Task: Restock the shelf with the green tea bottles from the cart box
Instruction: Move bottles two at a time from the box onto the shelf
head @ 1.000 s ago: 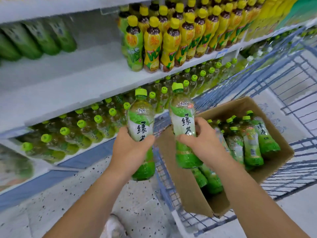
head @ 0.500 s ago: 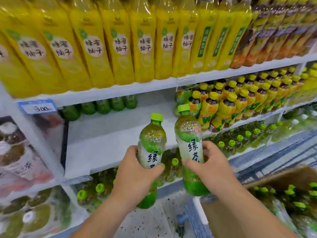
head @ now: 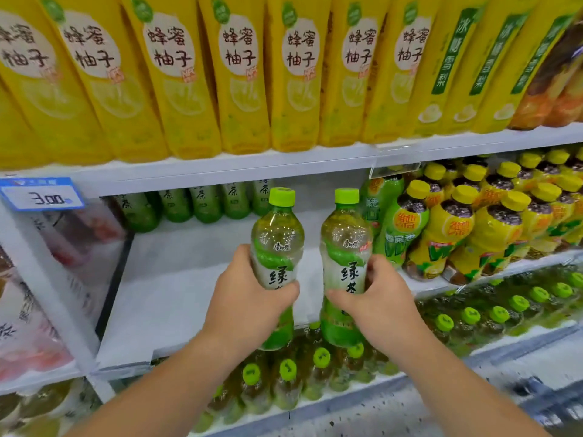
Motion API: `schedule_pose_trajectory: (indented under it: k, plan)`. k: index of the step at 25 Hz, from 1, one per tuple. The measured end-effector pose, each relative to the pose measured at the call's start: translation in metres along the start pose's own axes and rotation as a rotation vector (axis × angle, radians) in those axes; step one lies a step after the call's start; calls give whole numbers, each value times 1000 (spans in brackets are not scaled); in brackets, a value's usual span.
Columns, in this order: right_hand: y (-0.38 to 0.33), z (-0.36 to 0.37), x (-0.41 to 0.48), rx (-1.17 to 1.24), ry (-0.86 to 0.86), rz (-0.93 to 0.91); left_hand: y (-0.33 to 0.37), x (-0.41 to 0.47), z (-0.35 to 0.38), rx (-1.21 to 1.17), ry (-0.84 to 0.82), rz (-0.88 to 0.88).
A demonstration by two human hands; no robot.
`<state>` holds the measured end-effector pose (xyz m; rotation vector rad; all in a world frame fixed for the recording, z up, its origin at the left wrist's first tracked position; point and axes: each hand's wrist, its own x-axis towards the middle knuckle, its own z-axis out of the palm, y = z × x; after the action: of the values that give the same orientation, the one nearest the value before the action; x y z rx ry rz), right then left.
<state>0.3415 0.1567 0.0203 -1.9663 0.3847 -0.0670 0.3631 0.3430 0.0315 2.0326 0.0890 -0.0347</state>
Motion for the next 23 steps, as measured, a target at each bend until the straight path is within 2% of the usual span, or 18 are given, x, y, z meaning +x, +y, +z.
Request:
schedule_pose_trajectory:
  k: [10,14,17,23]
  plan:
    - [24,46,70,48,137,-94,-47,70,25,-155,54,106]
    - [31,52,92,32,104,-152,-58,95,38,-211,73,196]
    - [45,53,93,37,94,-147,-74,100,42,-111,50,195]
    - [67,65,104,-30,104,-160,-103,98,52,29,165,205]
